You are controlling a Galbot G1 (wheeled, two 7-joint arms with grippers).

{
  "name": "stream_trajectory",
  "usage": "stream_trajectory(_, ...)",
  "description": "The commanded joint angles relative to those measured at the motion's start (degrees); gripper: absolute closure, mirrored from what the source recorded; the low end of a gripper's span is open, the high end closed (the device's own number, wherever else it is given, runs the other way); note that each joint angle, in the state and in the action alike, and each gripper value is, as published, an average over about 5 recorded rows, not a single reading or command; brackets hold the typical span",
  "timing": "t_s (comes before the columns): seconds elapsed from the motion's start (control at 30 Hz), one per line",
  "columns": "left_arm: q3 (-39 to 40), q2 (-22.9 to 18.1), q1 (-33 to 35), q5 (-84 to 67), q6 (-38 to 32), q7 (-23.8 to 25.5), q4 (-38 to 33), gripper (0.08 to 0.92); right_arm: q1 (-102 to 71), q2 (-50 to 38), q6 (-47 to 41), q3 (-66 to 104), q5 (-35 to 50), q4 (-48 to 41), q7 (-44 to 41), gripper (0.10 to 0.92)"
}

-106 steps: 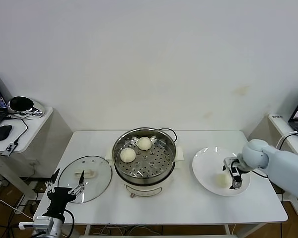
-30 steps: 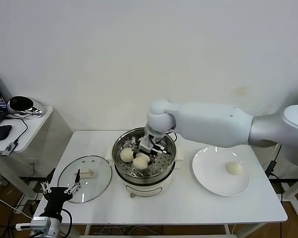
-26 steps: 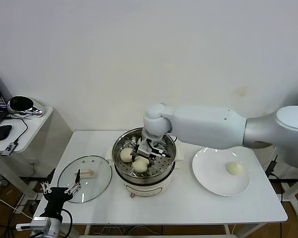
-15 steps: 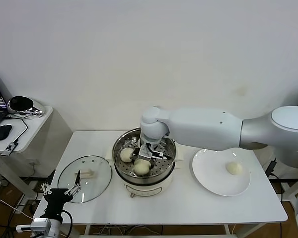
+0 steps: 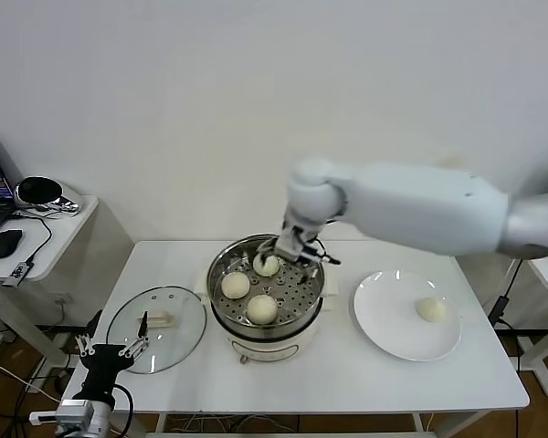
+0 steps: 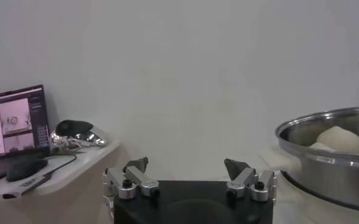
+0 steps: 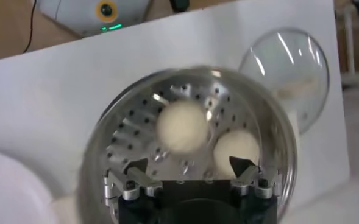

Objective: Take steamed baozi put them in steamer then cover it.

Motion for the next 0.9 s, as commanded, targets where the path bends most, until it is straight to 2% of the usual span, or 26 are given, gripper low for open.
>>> stream_trajectory(0.03, 1.31, 0.63, -0.5, 0.13, 0.17, 0.05, -0.03, 0.177, 2.83, -22.29, -22.74, -0.12, 3.72, 5.78, 1.67, 0.203)
stream_trajectory(0.23, 2.44, 1.58, -1.43, 0.23, 0.6, 0.09, 0.22, 0.177, -3.63, -33.29, -23.23, 1.8, -0.81, 6.89, 3.15, 0.203)
stream_trajectory(0.4, 3.21, 1.72, -1.74, 0.61, 0.69, 0.11, 0.74, 0.177, -18.34, -37.64, -20.12, 12.89, -6.34, 3.58, 3.37, 0.203)
stream_trajectory(0.6, 3.27, 2.07, -1.59, 1.03, 0.74, 0.1, 0.88, 0.177, -36.71, -36.59, -16.06, 27.75, -11.92, -4.61, 3.34, 0.203)
stream_trajectory(0.9, 2.32, 1.96, -0.9, 1.21, 0.82, 0.1, 0.59, 0.177, -48.43, -30.84, -15.09, 39.73, -18.69, -14.0, 4.31, 0.203)
